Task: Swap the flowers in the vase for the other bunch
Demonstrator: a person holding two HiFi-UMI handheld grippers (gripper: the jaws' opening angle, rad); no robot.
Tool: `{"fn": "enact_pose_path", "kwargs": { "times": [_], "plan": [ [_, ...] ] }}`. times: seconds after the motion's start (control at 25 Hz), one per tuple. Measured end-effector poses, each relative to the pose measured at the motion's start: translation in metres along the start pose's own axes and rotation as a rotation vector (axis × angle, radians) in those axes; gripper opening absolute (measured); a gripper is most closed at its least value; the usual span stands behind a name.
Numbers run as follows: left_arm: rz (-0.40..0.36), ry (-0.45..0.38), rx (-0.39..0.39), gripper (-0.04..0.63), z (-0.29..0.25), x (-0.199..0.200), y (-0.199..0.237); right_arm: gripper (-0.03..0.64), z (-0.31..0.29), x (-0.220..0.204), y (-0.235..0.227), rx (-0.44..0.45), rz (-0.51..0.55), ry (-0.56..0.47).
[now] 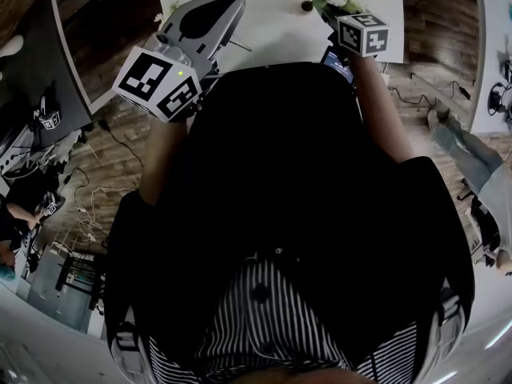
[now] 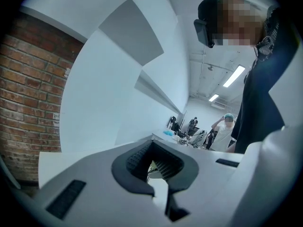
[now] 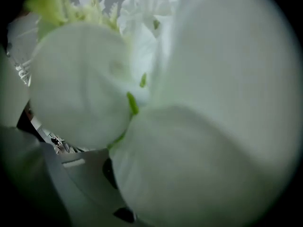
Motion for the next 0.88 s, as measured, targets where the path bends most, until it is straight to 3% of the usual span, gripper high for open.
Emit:
{"fn": "enact_pose_path", "kwargs": {
  "times": [0.88],
  "plan": [
    [-0.047, -0.015, -0.086, 0.006, -0.008, 0.011, -0.006, 0.017, 0.038, 0.035, 0.031, 0.007, 0.1, -0.065]
  ]
}}
Point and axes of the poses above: the fingertips, and each gripper's own axes: z backward along the fingers, y to its left, x out of its top, the point moved 7 cm from there along z, backward along the fingers, and after that the axes turned 2 degrees about x, right-handed, at the moved point
